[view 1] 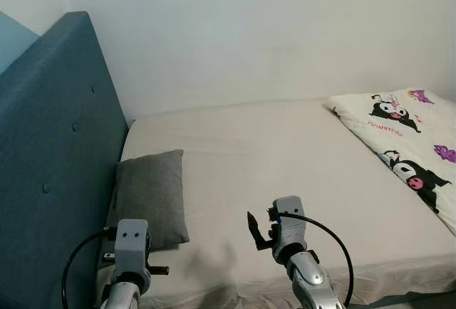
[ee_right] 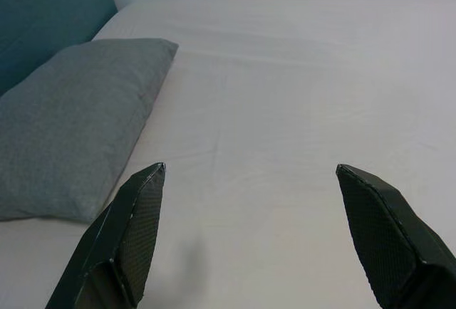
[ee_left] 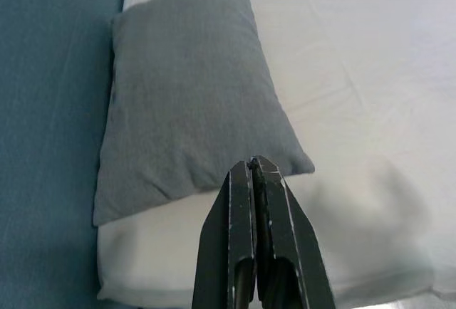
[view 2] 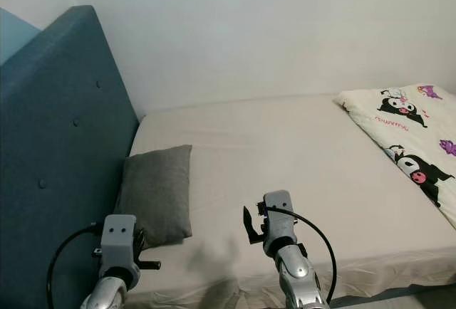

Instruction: Clean up the room

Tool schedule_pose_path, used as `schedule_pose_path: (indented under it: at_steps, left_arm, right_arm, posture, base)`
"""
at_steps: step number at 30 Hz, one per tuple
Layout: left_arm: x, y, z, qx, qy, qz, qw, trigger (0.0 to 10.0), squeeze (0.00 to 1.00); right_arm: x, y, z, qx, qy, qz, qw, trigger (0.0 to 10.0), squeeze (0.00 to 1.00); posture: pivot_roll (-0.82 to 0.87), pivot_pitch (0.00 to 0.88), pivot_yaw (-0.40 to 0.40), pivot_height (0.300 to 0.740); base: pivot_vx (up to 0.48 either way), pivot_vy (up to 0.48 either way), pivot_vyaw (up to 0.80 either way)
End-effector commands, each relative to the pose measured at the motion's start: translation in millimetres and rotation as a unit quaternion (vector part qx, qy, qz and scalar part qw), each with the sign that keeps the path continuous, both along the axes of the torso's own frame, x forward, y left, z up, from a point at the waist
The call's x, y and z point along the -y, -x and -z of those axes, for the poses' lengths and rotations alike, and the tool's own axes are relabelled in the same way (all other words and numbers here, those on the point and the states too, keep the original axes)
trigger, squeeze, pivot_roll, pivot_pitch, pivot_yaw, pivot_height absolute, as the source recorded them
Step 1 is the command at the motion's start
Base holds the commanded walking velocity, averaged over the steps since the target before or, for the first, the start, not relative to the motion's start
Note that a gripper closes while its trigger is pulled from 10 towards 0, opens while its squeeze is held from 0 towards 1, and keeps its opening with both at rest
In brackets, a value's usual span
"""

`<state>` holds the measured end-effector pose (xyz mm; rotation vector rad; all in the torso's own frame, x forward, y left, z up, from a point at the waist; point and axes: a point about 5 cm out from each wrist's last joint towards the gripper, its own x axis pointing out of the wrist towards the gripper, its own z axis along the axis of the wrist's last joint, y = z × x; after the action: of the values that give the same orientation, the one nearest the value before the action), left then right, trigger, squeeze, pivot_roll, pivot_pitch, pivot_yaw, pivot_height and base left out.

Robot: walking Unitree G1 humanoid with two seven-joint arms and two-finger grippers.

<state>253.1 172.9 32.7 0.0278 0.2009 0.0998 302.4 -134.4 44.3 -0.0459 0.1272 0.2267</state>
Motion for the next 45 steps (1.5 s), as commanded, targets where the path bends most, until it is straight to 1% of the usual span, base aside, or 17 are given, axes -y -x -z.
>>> schedule_pose_path:
  at_steps: [1, 3, 5, 14, 21, 34, 45]
  left_arm:
    - [-0.8, 4.2, 4.8, -0.017, 0.008, -0.004, 1.0, 10.0, 0.0]
    - [0.2, 3.1, 4.1, -0.019, 0.0, 0.0, 1.0, 10.0, 0.0]
    - [-0.1, 1.6, 0.8, -0.003, -0.018, 0.002, 1.0, 10.0, 0.0]
    - [-2.3, -1.2, 0.1, 0.006, 0.002, 0.0, 1.0, 10.0, 0.0]
    - [-1.4, -2.0, -0.7, 0.008, 0.0, 0.002, 1.0, 10.0, 0.0]
    - [1.0, -2.4, -1.0, 0.011, -0.003, 0.01, 1.0, 10.0, 0.0]
    - [4.5, -0.1, -0.2, 0.012, -0.007, 0.019, 1.0, 10.0, 0.0]
  right_arm:
    - [-1.0, 1.7, 4.4, -0.014, -0.006, 0.005, 1.0, 10.0, 0.0]
    - [-0.4, 1.4, 4.3, -0.013, -0.007, 0.009, 1.0, 10.0, 0.0]
    - [0.2, 1.8, 4.9, -0.014, -0.006, 0.01, 1.0, 10.0, 0.0]
    - [-1.3, 4.8, 6.3, -0.015, -0.015, -0.001, 1.0, 10.0, 0.0]
    - [-1.4, 5.0, 5.5, -0.006, -0.001, -0.004, 1.0, 10.0, 0.0]
    - [-3.5, 4.3, 5.5, -0.009, -0.001, -0.014, 1.0, 10.0, 0.0]
    - [-2.6, 7.1, 8.1, -0.014, -0.001, -0.013, 1.0, 10.0, 0.0]
  posture:
    - [0.03, 0.136, 0.005, 0.74]
    - [0.03, 0.14, 0.007, 0.74]
    - [0.03, 0.141, 0.008, 0.74]
    - [0.03, 0.128, 0.007, 0.74]
    - [0.03, 0.111, -0.003, 0.74]
    - [0.02, 0.095, -0.007, 0.74]
    - [0.02, 0.086, -0.007, 0.74]
  base:
    - [0.0, 0.0, 0.0]
    - [0.0, 0.0, 0.0]
    - [0.0, 0.0, 0.0]
    - [0.0, 0.0, 0.0]
    - [0.0, 0.0, 0.0]
    - [0.0, 0.0, 0.0]
    - [0.0, 0.0, 0.0]
